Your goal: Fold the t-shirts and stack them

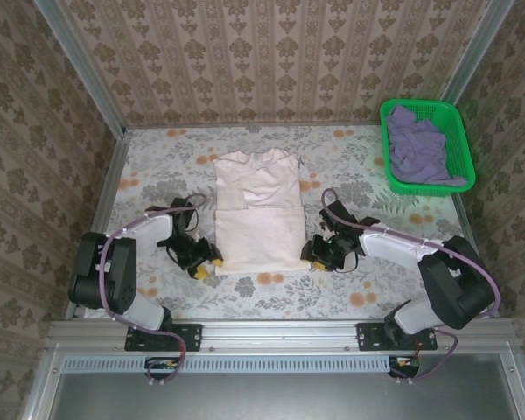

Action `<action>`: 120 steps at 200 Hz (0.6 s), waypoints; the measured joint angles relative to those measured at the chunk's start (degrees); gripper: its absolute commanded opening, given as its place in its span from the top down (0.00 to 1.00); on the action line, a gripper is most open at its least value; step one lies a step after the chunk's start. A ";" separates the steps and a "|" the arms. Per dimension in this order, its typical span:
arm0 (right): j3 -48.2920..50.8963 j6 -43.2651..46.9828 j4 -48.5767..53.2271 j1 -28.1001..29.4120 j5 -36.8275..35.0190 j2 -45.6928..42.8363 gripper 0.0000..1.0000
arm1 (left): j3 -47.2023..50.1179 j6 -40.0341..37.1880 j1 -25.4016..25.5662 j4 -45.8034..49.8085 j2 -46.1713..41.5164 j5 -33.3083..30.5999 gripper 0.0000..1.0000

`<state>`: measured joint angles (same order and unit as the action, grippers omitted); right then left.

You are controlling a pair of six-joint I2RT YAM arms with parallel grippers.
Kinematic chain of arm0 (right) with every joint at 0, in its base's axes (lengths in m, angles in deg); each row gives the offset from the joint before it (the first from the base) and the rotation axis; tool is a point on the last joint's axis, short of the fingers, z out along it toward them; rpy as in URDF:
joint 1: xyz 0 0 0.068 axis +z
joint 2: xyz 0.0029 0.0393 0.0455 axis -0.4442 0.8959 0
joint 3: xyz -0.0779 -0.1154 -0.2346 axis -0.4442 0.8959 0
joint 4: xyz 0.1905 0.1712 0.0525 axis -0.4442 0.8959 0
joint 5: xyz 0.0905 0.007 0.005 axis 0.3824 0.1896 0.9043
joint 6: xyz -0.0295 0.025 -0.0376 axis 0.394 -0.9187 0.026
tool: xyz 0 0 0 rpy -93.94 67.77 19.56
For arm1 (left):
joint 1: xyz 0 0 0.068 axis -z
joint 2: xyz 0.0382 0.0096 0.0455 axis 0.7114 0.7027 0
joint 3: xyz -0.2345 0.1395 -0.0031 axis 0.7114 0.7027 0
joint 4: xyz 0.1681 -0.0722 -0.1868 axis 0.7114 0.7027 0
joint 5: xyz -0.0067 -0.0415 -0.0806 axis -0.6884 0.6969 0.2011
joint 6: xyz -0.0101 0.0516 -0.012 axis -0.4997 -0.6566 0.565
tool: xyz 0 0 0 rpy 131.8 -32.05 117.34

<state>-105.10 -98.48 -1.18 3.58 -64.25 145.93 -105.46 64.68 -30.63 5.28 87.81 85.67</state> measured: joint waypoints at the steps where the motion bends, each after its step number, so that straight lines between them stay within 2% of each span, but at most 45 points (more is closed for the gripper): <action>1: 0.00 -0.04 0.04 0.04 -0.04 0.00 0.59 | 0.02 0.02 0.00 -0.04 0.00 0.00 0.53; 33: 0.00 -0.11 0.33 1.33 -1.51 0.44 0.63 | 0.42 2.03 0.81 -2.08 0.04 0.09 0.58; 58: 0.00 -0.11 0.33 1.84 -2.23 1.90 0.67 | 0.87 3.08 1.01 -3.65 1.22 0.46 0.65; 99: -0.02 -0.09 0.39 2.16 -2.58 3.32 0.75 | 0.70 3.37 1.40 -3.82 2.47 0.31 0.66; 120: -0.20 -0.07 0.59 2.21 -2.60 3.82 0.80 | -0.11 3.34 1.77 -3.13 3.34 -0.15 0.70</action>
<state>-105.29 -98.54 -0.59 5.79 -66.85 149.76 -105.57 68.03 -28.86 2.16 91.16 85.52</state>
